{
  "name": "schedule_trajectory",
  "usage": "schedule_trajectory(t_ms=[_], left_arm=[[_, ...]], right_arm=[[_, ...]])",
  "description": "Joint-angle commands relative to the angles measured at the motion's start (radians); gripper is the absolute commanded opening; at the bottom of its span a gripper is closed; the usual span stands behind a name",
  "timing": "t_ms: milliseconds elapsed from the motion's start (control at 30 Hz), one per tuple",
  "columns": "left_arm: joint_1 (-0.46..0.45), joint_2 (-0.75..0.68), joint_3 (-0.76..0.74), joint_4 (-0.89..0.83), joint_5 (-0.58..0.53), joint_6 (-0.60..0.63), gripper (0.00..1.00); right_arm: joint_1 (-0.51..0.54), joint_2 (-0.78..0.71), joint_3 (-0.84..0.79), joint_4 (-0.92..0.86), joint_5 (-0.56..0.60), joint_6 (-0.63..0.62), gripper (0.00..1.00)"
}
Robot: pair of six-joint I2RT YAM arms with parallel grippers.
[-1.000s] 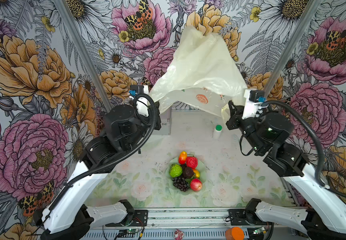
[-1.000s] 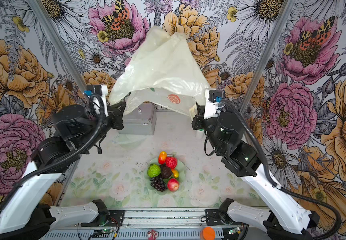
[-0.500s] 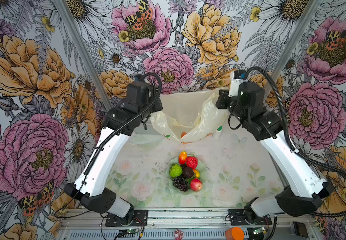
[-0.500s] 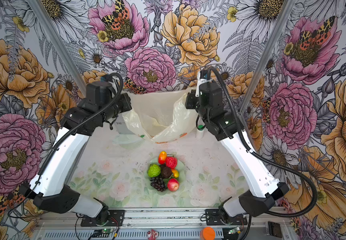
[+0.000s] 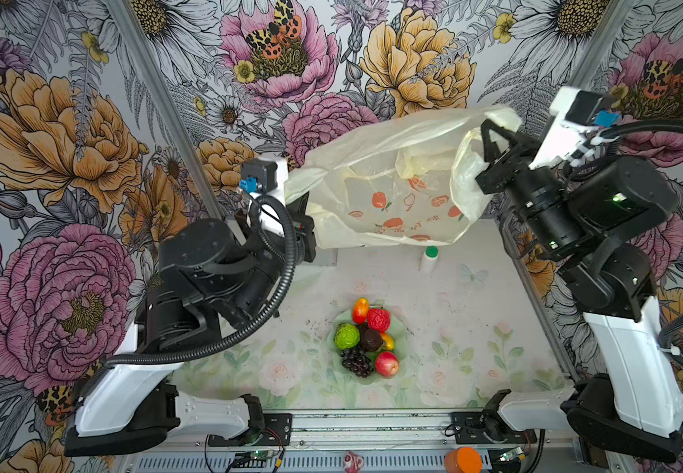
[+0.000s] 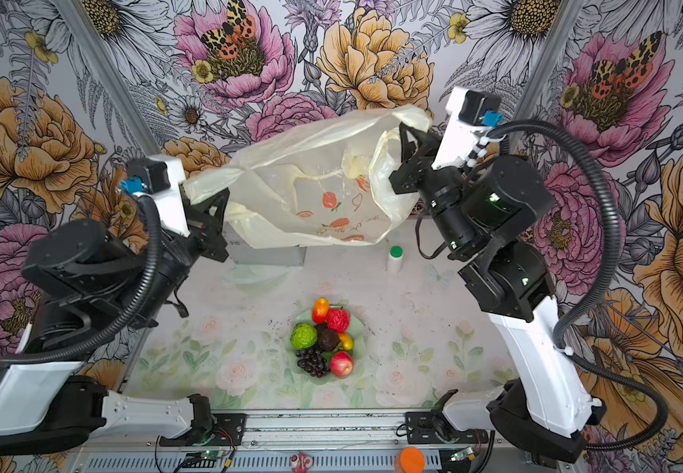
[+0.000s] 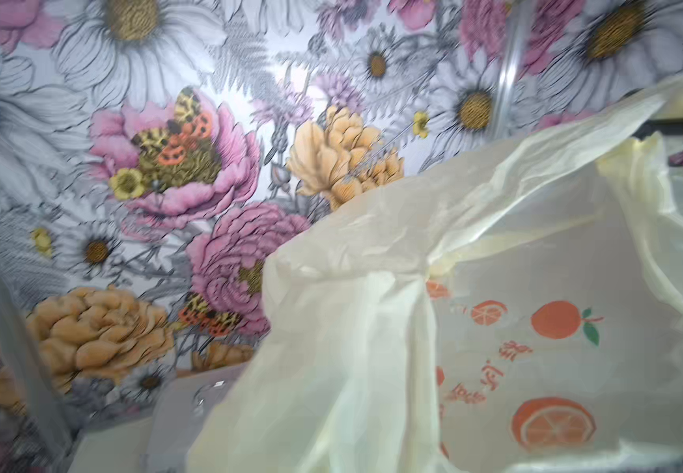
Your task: Place the fruits into the plastic bag
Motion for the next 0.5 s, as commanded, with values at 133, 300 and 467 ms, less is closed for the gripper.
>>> schedule_trajectory(t_ms=[133,300,467], left_arm=[[-0.492,-0.309,-0.627,0.796,-0.778,0.375,0.00],[-0.445,-0.127,-0.623,1.009,-0.778,0.580,0.00],[-0.386,-0.127,-0.643,1.036,-0.769,0.603,0.00]], right_arm=[[-0.015,0.215,-0.198,0.015,-0.187,0.150,0.00],[-0.011,0.336,-0.147,0.024,-0.267,0.195,0.00],[-0.008,0.413,-0.138,0.027,-0.330,0.199,0.00]])
